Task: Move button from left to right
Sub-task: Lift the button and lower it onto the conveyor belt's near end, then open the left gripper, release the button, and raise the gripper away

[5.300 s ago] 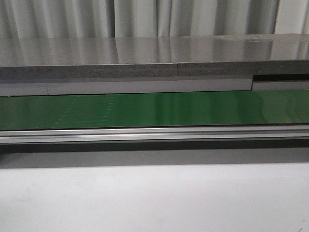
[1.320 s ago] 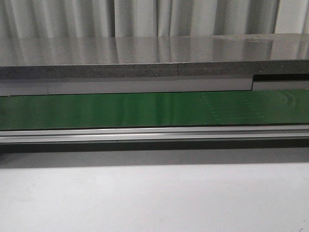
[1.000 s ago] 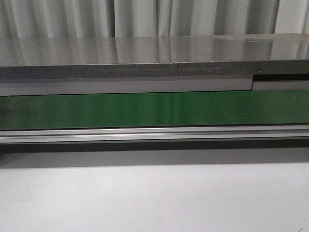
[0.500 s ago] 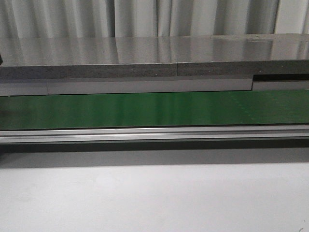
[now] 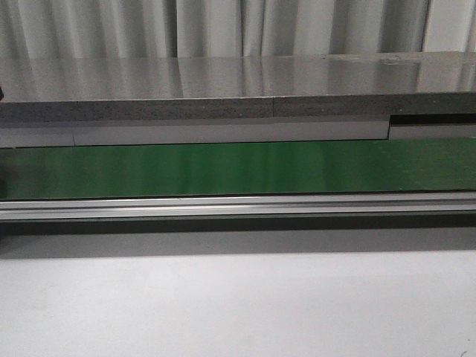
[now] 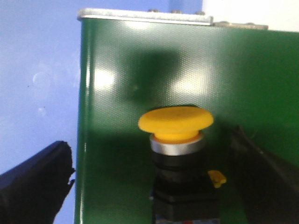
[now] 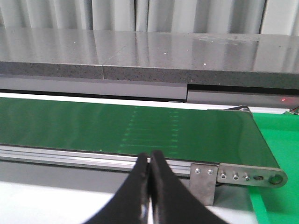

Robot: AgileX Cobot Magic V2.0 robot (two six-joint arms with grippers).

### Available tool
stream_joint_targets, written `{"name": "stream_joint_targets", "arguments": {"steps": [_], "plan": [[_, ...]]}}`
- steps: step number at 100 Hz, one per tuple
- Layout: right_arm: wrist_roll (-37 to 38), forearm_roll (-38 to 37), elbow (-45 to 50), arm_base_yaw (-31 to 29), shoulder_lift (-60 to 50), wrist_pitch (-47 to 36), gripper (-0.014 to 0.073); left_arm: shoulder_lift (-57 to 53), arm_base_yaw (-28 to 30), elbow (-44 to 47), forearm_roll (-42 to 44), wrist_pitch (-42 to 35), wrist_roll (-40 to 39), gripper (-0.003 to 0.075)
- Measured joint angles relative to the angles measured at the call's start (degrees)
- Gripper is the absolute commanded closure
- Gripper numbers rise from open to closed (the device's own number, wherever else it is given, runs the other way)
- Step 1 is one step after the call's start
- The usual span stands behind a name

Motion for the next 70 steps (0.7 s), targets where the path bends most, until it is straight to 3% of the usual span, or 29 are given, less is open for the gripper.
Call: {"name": "stream_joint_targets", "arguments": {"steps": [28,70], "plan": [[0.0,0.0,0.0,0.0,0.0,0.0,0.0662,-3.8,0.0,0.0,-6.1,0.1,5.3,0.006],[0.0,0.0,0.0,0.0,0.0,0.0,0.0662,-23.7,0.0,4.5,-7.4,-7.8,8.0,0.006]]}}
